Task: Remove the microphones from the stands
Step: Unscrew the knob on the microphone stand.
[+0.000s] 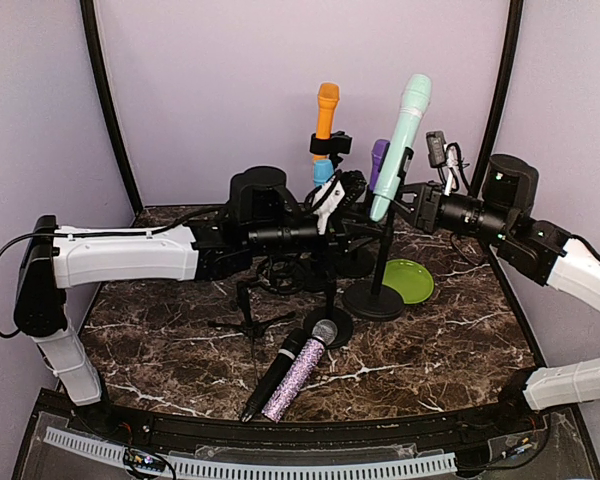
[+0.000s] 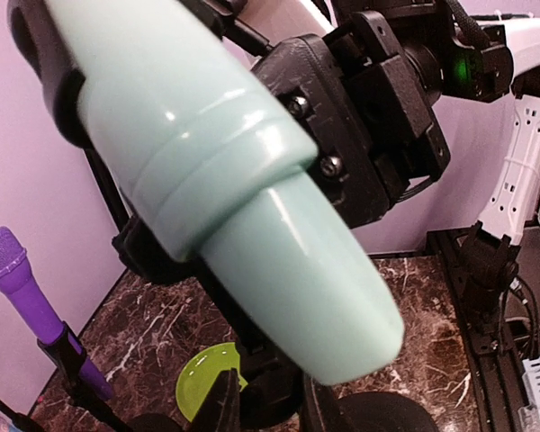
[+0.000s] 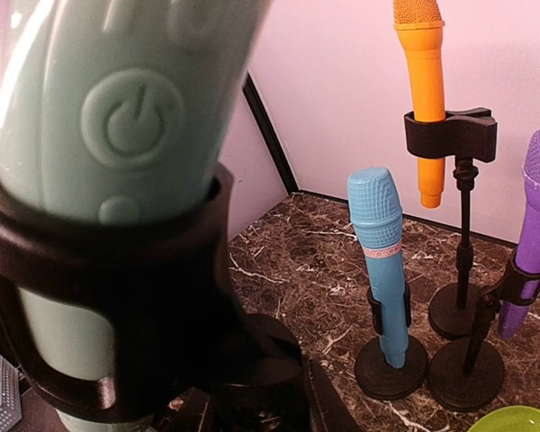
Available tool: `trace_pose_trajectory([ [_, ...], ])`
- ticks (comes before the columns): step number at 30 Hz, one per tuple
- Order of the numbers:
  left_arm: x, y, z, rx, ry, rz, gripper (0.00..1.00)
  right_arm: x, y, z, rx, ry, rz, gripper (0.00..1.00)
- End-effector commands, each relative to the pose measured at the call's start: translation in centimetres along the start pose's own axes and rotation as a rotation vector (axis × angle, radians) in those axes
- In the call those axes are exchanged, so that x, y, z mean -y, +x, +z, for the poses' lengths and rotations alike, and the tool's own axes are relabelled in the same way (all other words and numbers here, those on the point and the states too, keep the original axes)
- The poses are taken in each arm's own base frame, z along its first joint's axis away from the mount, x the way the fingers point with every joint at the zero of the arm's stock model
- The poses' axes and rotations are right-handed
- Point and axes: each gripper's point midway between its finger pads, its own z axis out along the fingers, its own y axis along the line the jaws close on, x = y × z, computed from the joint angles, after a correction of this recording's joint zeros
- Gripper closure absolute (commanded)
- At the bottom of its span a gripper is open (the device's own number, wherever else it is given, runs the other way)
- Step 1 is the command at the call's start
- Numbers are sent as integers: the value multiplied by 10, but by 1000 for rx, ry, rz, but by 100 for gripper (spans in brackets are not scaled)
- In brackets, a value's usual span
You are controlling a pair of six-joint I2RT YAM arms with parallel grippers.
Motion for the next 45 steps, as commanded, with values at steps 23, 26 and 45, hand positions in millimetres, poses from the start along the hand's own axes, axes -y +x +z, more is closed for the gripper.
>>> trace_pose_trajectory([
  [23, -40, -12, -19, 79, -31, -530, 100, -54, -48, -17, 205, -210, -199, 100],
  [26, -44, -10, -21, 79, -38, -581, 100, -56, -46, -16, 205, -218, -211, 100],
  [45, -61, -2, -25, 122, -48, -800, 98, -55, -46, -21, 244, -203, -200, 100],
])
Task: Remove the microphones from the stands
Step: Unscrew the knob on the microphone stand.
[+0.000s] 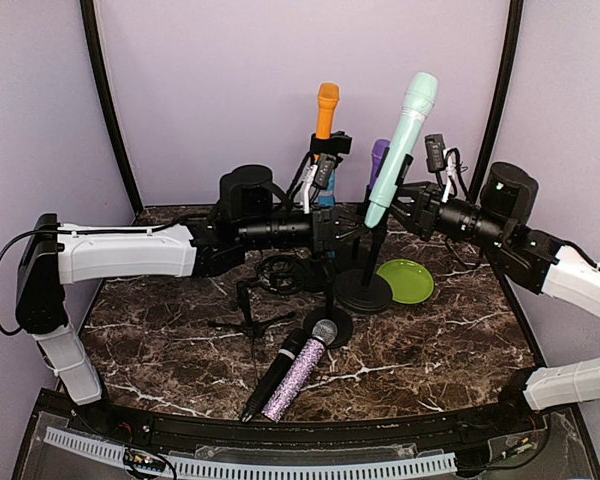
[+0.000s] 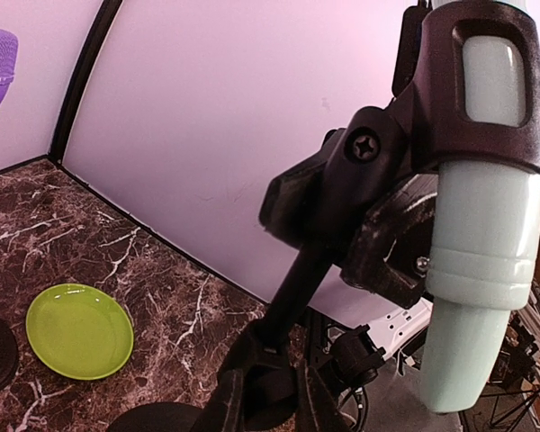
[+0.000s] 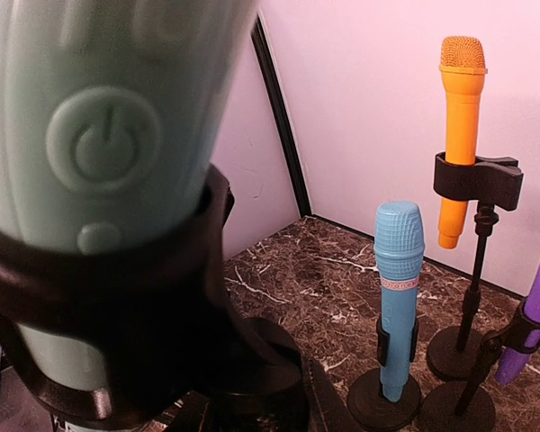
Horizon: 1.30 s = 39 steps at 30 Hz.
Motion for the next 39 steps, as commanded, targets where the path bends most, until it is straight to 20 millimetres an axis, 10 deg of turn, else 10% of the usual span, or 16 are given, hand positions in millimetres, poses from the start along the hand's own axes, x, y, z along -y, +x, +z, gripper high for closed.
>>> trace_pose_trajectory([
  [1, -26, -39, -18, 133, -73, -45, 93, -34, -53, -18, 188, -93, -65, 100],
  [15, 0, -57, -48, 193, -73, 411, 51, -11, -58, -17, 184, 40, 25, 100],
  [39, 31, -6, -13, -10, 141, 482, 40, -35, -60, -13, 192, -104, -41, 100],
])
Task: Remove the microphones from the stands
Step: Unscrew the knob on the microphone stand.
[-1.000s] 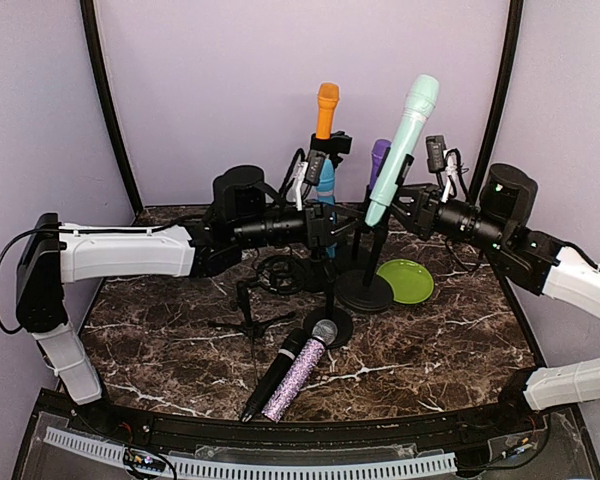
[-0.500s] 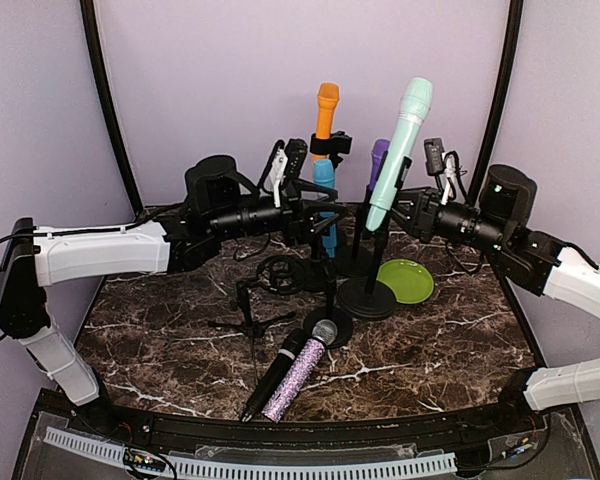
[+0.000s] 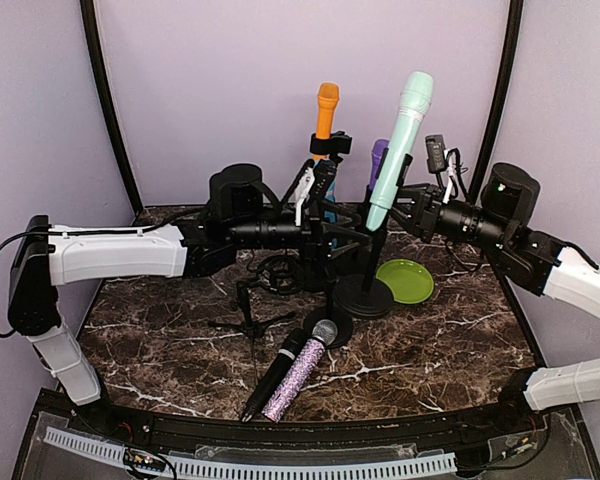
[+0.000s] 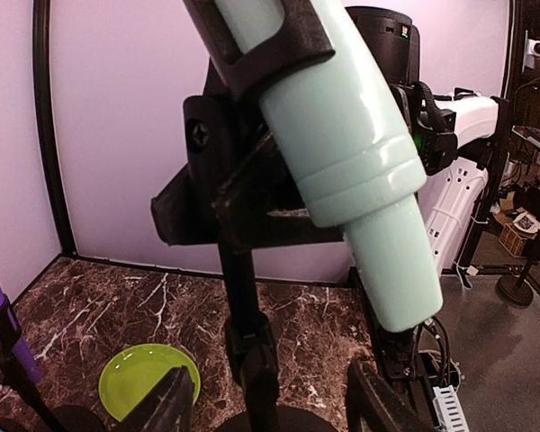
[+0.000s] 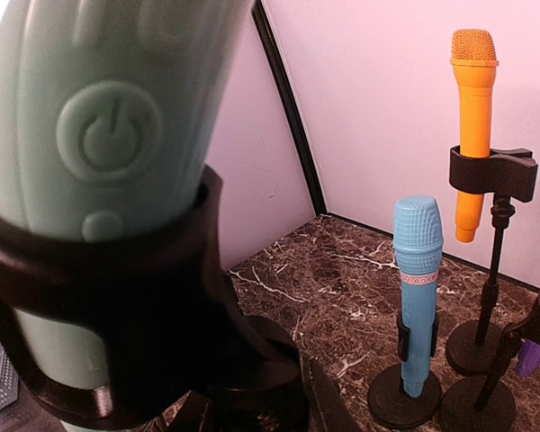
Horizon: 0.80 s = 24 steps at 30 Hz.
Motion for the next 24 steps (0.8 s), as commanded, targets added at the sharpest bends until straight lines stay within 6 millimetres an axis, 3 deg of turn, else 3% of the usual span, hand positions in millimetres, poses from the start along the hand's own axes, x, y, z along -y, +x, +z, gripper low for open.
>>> trace_pose_trajectory([
  [1, 3, -15, 4, 14, 13, -20, 40, -30, -59, -12, 188, -85, -93, 100],
  [6, -4, -14, 10, 11, -13, -89, 49, -30, -58, -12, 187, -87, -100, 100],
  [10, -9, -13, 12, 7, -35, -125, 66, -31, -58, -12, 184, -89, -108, 100],
  [24, -17, 3, 11, -9, -87, -376, 99, -38, -66, -11, 189, -117, -161, 100],
])
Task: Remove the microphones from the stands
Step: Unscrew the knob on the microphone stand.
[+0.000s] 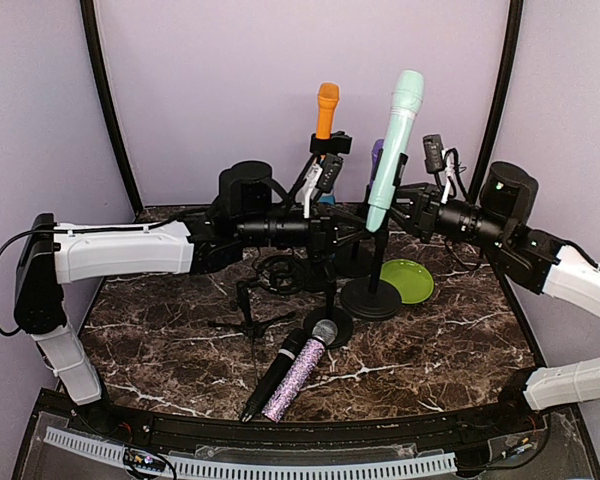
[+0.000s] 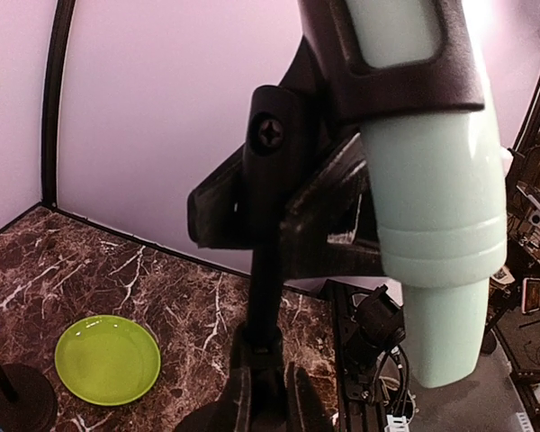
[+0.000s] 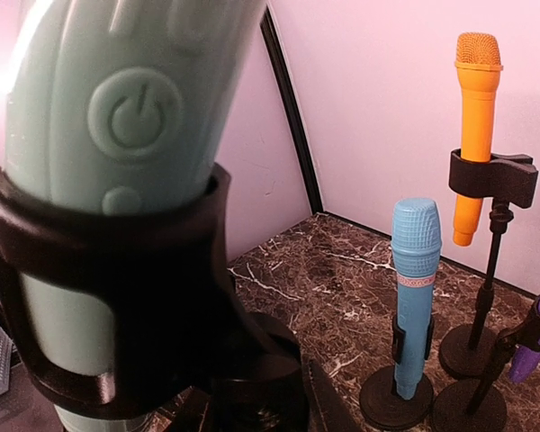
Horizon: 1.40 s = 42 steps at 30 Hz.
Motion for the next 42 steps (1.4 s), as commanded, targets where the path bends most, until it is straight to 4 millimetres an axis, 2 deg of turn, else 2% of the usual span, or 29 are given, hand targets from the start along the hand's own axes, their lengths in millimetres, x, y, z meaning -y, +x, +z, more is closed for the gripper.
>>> trace_pose_trajectory([
  [1, -12, 0, -3, 28, -58, -182, 100, -37, -69, -13, 201, -112, -131, 100],
  [7, -8, -4, -4, 72, -23, -361, 100, -46, -70, -13, 212, -163, -180, 100],
  [12, -7, -10, -6, 108, -14, -441, 100, -57, -71, -18, 233, -216, -221, 100],
  [17, -11, -6, -10, 149, -23, -534, 100, -63, -71, -23, 251, -238, -256, 100],
  [23, -15, -1, -8, 161, -18, -543, 100, -60, -72, -22, 255, -224, -237, 100],
  [27, -12, -20, -15, 198, -26, -429, 90, -43, -72, -19, 252, -132, -175, 100],
  [30, -7, -38, -21, 210, -39, -285, 75, -31, -72, -19, 254, -66, -135, 100],
  [31, -3, -49, -26, 226, -41, -240, 71, -28, -72, -20, 256, -49, -121, 100],
  [32, -4, -50, -28, 218, -66, -179, 65, -25, -73, -21, 258, -32, -109, 100],
  [33, 0, -60, -34, 231, -74, -136, 61, -23, -74, -22, 261, -18, -99, 100],
  [36, -3, -70, -50, 233, -170, 22, 54, -14, -75, -21, 256, 29, -61, 100],
  [38, -5, -72, -59, 225, -224, 125, 52, -10, -76, -19, 244, 47, -39, 100],
  [42, 1, -54, -67, 167, -251, 388, 51, -6, -77, -12, 214, 55, 11, 100],
])
